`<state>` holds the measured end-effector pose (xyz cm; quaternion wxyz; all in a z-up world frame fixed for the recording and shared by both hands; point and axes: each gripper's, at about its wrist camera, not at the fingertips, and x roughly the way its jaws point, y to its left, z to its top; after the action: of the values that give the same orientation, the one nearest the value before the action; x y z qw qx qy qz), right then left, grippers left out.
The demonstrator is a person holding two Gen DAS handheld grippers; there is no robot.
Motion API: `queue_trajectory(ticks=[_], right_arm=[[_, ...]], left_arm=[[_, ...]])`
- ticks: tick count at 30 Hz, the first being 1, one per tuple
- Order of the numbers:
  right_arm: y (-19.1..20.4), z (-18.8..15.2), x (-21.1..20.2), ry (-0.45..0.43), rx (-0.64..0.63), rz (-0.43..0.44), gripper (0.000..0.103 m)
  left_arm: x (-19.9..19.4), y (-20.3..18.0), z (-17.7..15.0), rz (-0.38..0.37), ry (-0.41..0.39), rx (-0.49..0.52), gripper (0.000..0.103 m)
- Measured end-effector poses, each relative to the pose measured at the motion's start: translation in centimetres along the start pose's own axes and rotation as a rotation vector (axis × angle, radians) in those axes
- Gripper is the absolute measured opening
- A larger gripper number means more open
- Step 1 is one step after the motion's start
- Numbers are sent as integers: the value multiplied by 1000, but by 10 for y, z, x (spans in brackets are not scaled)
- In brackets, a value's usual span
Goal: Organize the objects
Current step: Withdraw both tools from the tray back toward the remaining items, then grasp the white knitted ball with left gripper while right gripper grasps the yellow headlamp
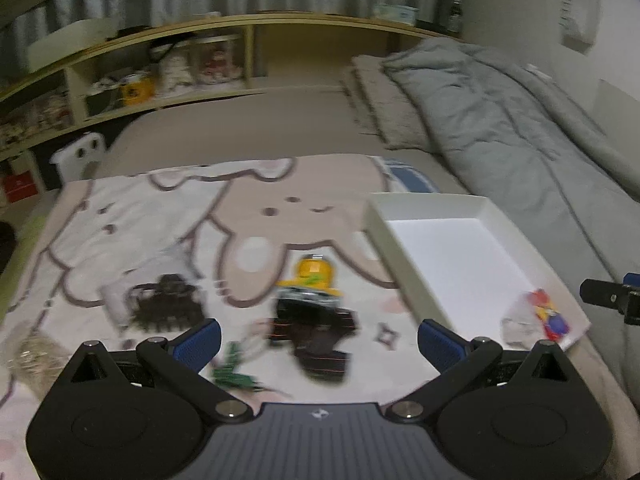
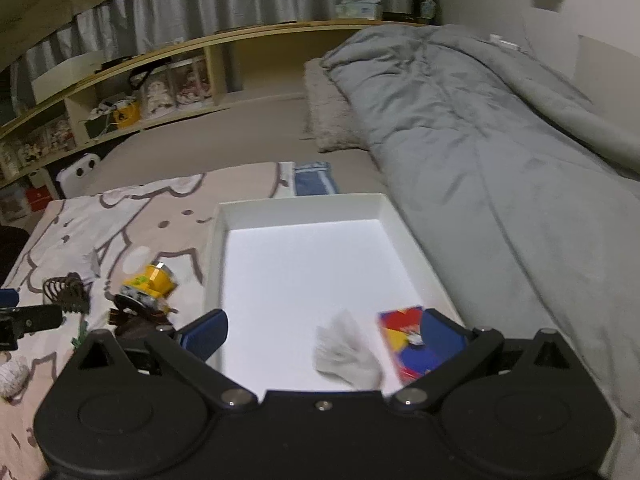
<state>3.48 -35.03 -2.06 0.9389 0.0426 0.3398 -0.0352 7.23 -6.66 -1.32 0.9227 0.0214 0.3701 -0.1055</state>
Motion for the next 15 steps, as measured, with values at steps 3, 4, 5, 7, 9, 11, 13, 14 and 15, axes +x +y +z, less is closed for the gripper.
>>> queue_trajectory(ticks=[3,4,5,7,9,11,13,14,15], right_arm=[[20,5,9,-7,-20,30,103],[28,7,13,-6,-30,40,103],[36,9,16,-6,-41,52,103],[49,11,20,-8,-56,74,103],[63,14,26,-12,-69,95,103],[77,15,31,-11,-78,116,103],[89,16,37,-3,-77,136,103],[95,16,40,3,-75,147,103],[101,16,43,7,-74,156,103]], left_arm=[[-4,23,0,39,-2,-24,103],[-5,30,0,52,-1,-31,103],[-6,37,0,62,-1,-37,103],[-9,51,1,81,-8,-47,103],[-12,62,1,102,-20,-61,103],[-15,74,1,115,-27,-77,103],[-17,85,1,126,-30,-89,103],[-18,90,0,136,-32,-94,103],[-18,95,-1,144,-35,-97,103]])
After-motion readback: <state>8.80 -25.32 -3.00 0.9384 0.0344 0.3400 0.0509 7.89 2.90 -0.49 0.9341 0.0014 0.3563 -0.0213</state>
